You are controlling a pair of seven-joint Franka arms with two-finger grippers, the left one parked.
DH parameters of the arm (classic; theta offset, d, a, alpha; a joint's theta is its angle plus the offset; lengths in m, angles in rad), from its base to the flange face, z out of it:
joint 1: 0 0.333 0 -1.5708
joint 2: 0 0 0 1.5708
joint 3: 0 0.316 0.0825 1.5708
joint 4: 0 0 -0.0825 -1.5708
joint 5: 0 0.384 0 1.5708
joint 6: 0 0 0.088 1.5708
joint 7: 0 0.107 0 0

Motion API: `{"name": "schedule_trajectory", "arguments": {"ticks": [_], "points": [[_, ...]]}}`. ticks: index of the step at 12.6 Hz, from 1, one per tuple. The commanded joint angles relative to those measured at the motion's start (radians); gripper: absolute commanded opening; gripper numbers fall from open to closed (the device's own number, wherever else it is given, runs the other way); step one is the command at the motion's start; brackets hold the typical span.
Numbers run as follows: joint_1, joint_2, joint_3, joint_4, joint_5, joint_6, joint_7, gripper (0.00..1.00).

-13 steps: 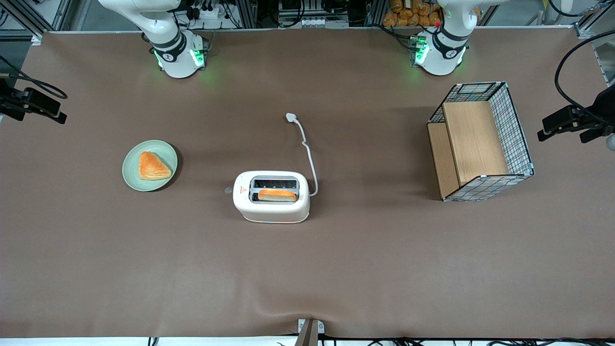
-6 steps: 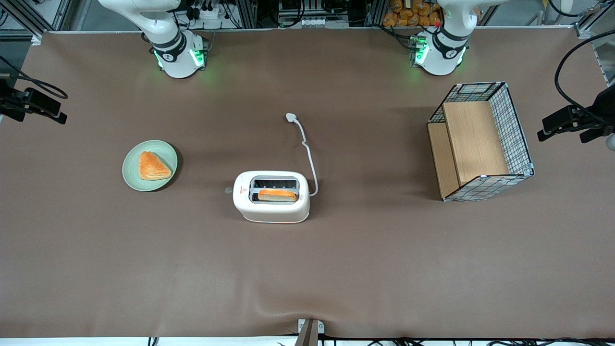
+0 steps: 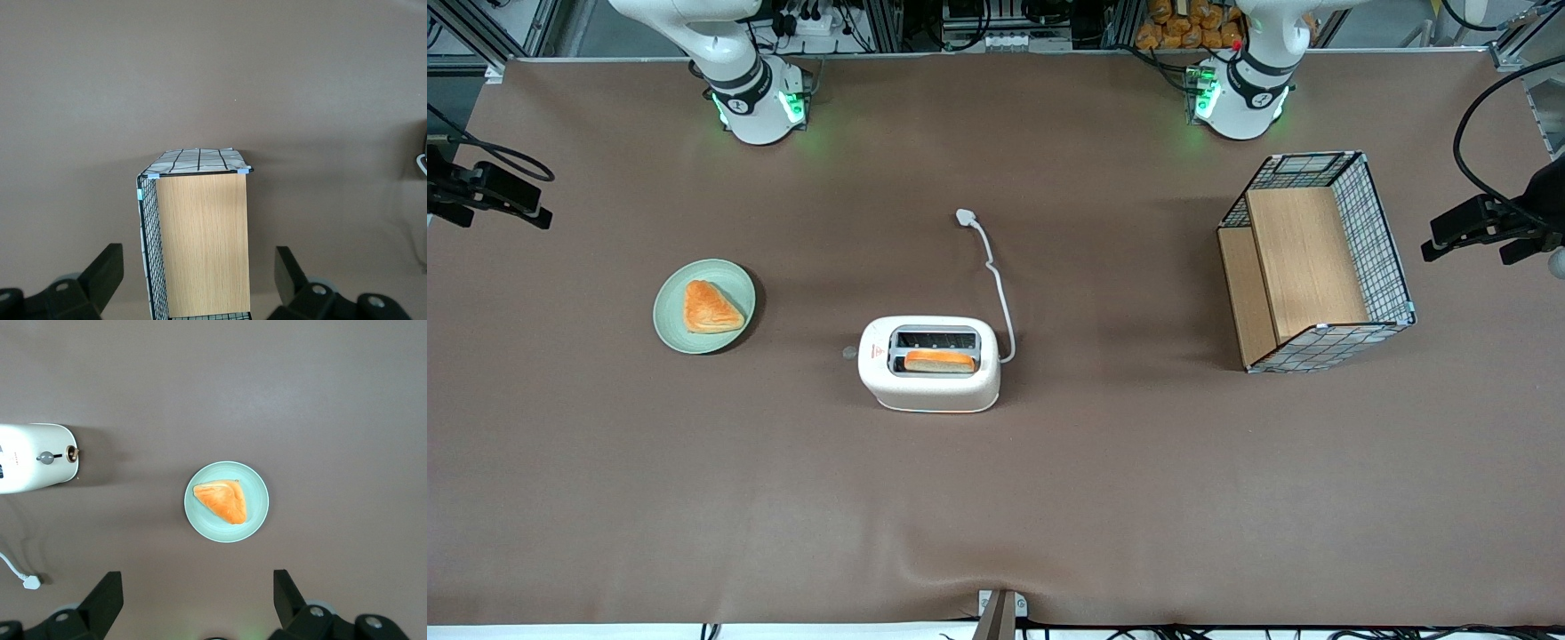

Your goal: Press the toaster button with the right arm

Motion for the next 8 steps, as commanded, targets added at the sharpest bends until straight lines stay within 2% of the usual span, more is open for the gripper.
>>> {"name": "schedule_trajectory", "arguments": {"ticks": [1, 8], "points": [[-0.001, 0.011, 0.004, 0.025, -0.019, -0.014, -0.010, 1.00], [0.005, 0.011, 0.005, 0.025, -0.017, -0.018, 0.052, 1.00]]}}
